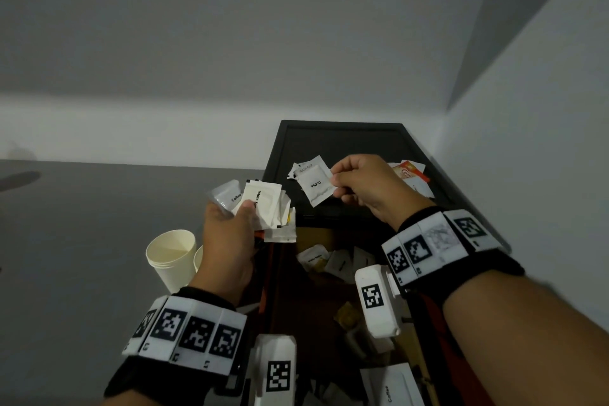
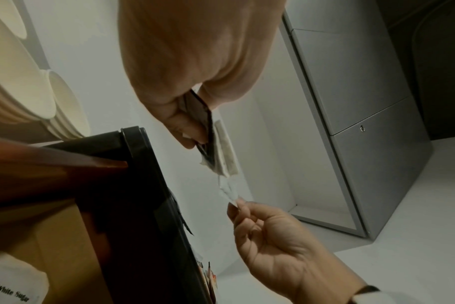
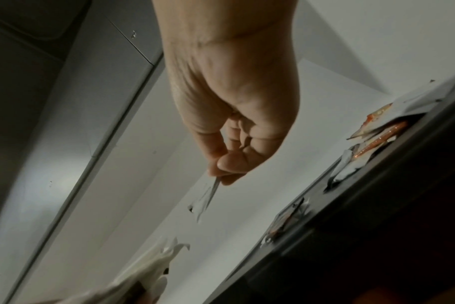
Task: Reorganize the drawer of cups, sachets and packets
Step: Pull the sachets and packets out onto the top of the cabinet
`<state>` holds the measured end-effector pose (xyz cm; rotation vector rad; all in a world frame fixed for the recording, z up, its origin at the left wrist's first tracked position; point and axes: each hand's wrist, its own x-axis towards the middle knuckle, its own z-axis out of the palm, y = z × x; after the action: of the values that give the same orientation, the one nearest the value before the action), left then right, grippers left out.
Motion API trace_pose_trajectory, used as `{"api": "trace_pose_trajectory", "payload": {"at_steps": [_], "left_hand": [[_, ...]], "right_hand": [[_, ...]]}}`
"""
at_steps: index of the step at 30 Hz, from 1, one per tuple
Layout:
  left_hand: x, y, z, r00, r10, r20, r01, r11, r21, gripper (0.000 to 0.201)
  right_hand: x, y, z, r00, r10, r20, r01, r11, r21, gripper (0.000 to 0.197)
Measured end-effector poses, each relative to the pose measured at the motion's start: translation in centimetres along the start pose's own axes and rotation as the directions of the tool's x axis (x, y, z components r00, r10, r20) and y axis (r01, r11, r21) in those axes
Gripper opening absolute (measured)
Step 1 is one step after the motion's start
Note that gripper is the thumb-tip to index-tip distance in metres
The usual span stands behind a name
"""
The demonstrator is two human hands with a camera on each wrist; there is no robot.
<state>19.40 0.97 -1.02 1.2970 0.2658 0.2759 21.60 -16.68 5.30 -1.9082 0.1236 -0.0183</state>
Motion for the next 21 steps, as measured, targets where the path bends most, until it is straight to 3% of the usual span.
{"api": "trace_pose_trajectory", "payload": {"at_steps": [3, 7, 11, 15, 18, 21], "left_hand": [[0.1, -0.1, 0.1, 1.000, -0.018, 0.014, 0.019, 1.000, -0.013, 0.031], [0.0, 0.0, 0.3, 0.997, -0.039, 0.069, 0.041, 0.999, -0.030, 0.026], [-0.3, 0.1, 0.5, 0.991, -0.039, 0.129, 0.043, 0.999, -0.033, 0.026], [-0.9, 0.0, 1.0, 0.973, -0.020, 0.231, 0.034, 0.998, -0.055, 0.026], [-1.3, 0.3, 1.5, 0.953, -0.048, 0.300, 0.071, 0.995, -0.068, 0.021], [-1.3, 0.3, 1.6, 0.936, -0.060, 0.346, 0.088, 0.994, -0.067, 0.023]], "right_hand": [[0.9, 0.3, 0.7, 0.995, 0.077, -0.065, -0.070, 0.992, 0.101, 0.011], [1.9, 1.2, 1.2, 0.987, 0.089, -0.134, -0.072, 0.989, 0.132, 0.034], [0.1, 0.6, 2.0, 1.000, -0.012, 0.006, 0.012, 1.000, 0.024, 0.020], [-1.4, 0.0, 3.3, 0.965, -0.150, 0.213, 0.190, 0.965, -0.181, 0.031], [-1.6, -0.1, 3.3, 0.964, -0.208, 0.166, 0.246, 0.936, -0.253, 0.015], [-1.6, -0.3, 2.7, 0.981, -0.155, 0.119, 0.176, 0.967, -0.182, 0.007]]}}
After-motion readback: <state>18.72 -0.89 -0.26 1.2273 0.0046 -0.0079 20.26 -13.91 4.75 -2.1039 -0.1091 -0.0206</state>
